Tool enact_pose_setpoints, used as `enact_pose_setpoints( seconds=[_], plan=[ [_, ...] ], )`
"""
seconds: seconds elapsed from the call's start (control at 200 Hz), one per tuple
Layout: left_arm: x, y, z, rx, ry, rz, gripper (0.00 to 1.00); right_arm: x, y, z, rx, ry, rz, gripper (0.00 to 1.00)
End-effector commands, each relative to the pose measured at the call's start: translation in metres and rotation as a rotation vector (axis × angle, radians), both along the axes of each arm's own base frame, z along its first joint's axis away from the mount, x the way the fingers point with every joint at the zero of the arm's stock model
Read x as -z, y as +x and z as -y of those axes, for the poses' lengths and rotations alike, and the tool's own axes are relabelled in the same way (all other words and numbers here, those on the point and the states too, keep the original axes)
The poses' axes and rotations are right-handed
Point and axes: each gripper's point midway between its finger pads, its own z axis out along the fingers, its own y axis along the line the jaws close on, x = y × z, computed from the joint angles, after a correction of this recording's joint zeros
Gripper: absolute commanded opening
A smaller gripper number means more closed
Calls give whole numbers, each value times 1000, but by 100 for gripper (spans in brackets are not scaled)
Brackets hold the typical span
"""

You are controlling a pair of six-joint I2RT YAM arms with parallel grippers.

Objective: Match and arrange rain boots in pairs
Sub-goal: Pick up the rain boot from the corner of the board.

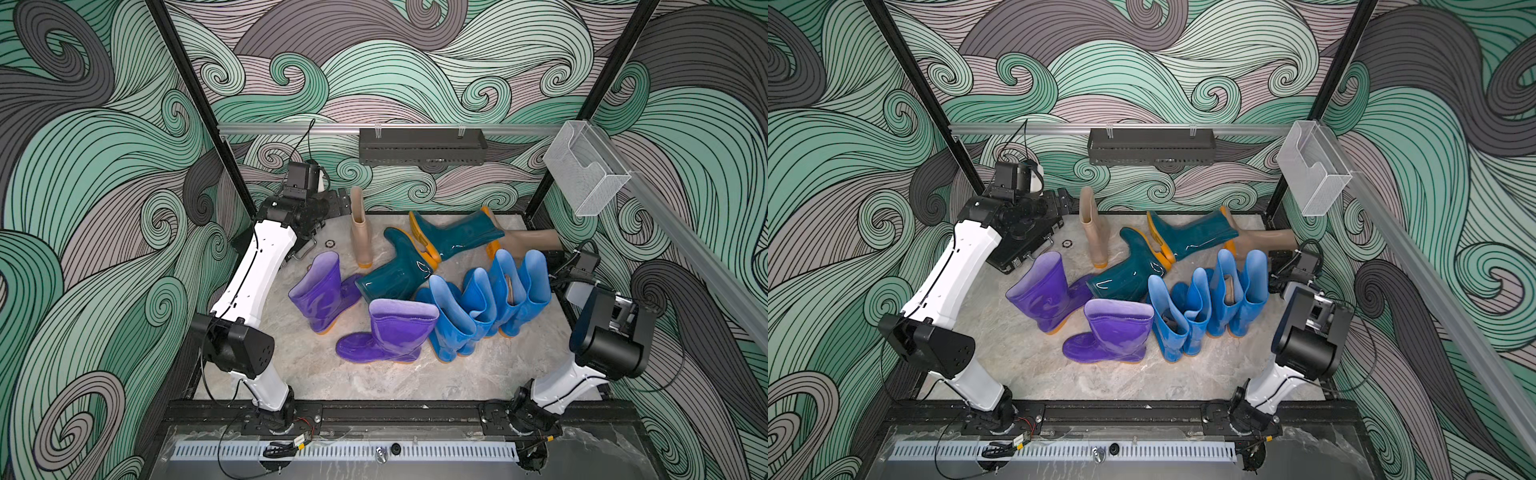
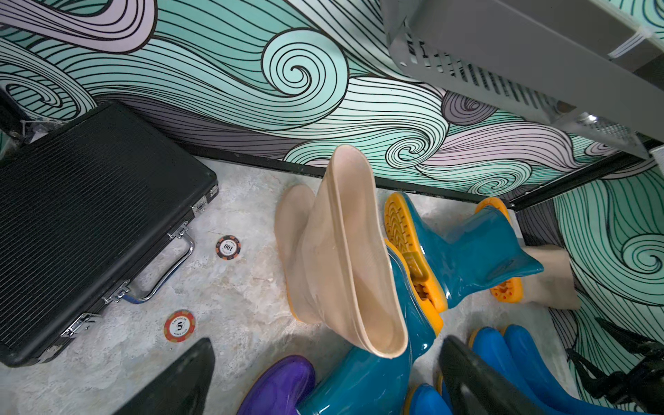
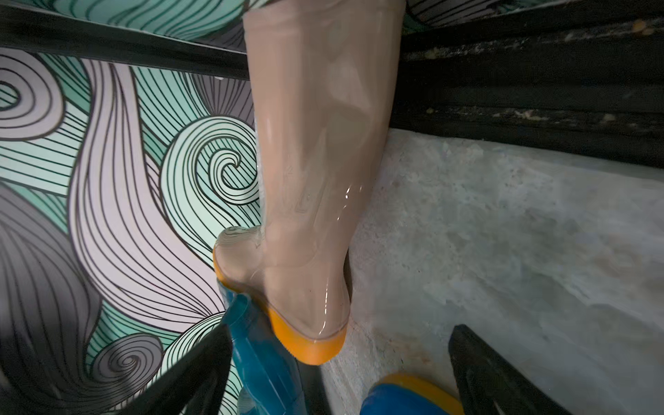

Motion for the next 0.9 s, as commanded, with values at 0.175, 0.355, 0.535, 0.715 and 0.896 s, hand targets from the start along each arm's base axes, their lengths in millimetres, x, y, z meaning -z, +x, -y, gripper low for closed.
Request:
enact_pose_setpoints(
  seconds=[0.175, 0.355, 0.535, 0.715, 0.896],
  plan=[
    [-9, -3, -8, -40, 39, -10, 98, 31, 55, 0, 47, -76, 4, 97],
    [-5, -12, -16, -60, 69, -16, 99, 44, 73, -6, 12, -147, -4, 75],
    [-3, -15, -19, -53, 90, -15, 99, 25, 87, -16, -38, -173, 95, 14],
    [-5, -17, -17, -37, 93, 4, 99, -32, 81, -34, -103, -245, 217, 0],
    [-11, -17, -15, -20, 82, 45, 99, -108, 56, -73, -174, -404, 322, 0]
  ],
)
